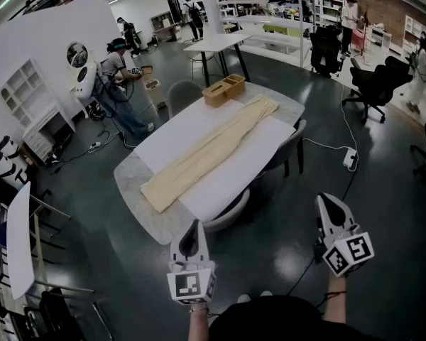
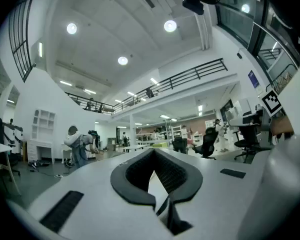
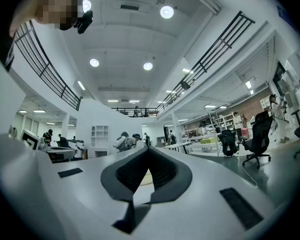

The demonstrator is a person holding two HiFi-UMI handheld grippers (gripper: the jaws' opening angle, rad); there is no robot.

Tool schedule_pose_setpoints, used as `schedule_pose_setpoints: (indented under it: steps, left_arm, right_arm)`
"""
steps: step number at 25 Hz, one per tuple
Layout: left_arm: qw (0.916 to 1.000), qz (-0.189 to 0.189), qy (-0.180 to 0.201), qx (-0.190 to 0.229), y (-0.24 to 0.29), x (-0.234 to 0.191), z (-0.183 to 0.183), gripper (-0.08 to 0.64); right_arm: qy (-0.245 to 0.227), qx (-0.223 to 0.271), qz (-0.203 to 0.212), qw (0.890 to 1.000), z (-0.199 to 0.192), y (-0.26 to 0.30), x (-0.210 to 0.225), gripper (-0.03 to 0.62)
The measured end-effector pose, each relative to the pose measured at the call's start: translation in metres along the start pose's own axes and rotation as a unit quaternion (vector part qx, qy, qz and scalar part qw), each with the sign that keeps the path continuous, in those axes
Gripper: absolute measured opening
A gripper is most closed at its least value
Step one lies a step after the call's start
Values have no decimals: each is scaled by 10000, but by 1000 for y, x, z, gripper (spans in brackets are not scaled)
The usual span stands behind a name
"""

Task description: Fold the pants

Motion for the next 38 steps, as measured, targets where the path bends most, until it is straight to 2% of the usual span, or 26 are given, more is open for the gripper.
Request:
schedule_pose_setpoints:
  steps: [17,23,30,38]
  left_arm:
    - [9996,-36,-88,-254,23,32,-19,14]
    - [9990,-29,-151,-413,40,34,-26,14]
    - [9987,-52,-227,-461,88,31,-34,14]
    - [9973,-323,-495,-439,188,37,-43,14]
  right_arm:
    - [61,-159,41,9998,-18,6,36,14]
    - [229,-122,148,9996,-17,26,48,14]
    - [313,-111,240,9992,-24,69,69,14]
    - [330,-218,258,9989,-31,139,108,14]
Point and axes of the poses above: the fingertips, and each gripper's own axes: y forward along the fingers, x to its right, z out of its top, the point moved 2 cm from there along -y, backward along the fingers, and after that the axes turned 1 degree about -x, right-handed, at the moved point
